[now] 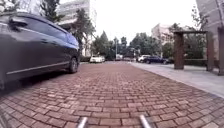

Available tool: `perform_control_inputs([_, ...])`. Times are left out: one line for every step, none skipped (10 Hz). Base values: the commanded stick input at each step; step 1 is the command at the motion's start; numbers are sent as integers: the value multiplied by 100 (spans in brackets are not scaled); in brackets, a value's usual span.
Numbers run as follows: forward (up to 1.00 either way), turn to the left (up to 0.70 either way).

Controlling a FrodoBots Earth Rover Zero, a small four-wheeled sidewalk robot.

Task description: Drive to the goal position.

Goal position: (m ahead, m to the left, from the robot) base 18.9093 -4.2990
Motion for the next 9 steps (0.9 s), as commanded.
perform_control_inputs([45,0])
perform_control_inputs([45,0])
perform_control_inputs([45,0])
perform_control_inputs([45,0])
perform_control_inputs([45,0])
perform_control_inputs([45,0])
perform_control_inputs([45,0])
perform_control_inputs([45,0])
perform_control_inputs([45,0])
